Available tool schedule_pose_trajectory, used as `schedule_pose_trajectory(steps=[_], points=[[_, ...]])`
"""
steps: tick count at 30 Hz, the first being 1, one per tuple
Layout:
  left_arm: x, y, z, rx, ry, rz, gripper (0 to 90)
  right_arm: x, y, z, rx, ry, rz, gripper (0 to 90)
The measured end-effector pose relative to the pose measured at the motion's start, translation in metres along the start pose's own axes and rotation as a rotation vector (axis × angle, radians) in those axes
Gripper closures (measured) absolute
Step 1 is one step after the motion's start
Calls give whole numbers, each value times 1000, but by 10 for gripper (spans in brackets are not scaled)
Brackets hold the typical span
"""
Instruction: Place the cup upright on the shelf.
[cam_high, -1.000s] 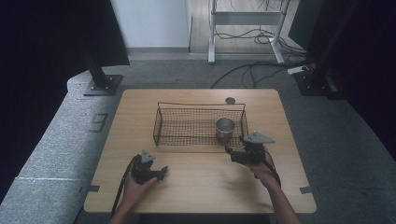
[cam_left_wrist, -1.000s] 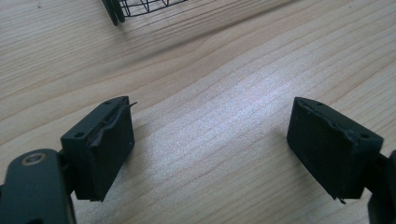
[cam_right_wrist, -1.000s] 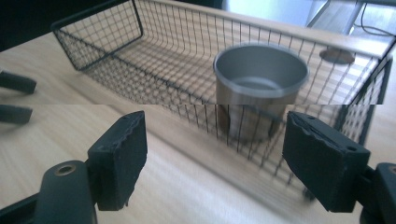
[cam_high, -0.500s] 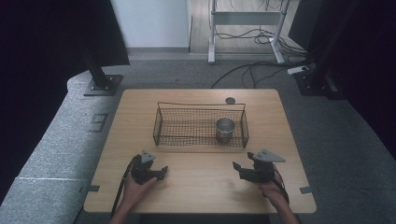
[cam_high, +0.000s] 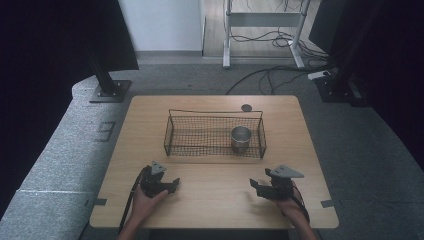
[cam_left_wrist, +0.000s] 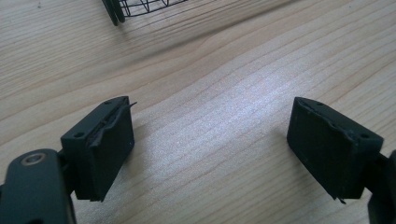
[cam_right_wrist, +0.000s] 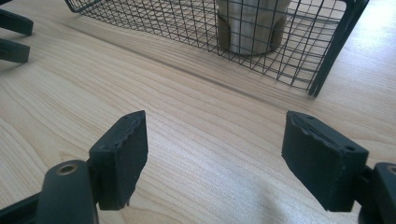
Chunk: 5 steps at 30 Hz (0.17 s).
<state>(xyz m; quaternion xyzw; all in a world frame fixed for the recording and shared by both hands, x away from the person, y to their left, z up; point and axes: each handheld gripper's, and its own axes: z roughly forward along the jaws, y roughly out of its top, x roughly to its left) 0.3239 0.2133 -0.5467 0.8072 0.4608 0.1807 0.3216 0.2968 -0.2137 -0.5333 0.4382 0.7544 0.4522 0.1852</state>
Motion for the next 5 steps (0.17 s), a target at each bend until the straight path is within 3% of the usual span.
schedule_pose_trajectory(steps=[5], points=[[0,0,0,0,0,0,148,-1,-2,1,13,-30,-15,215]])
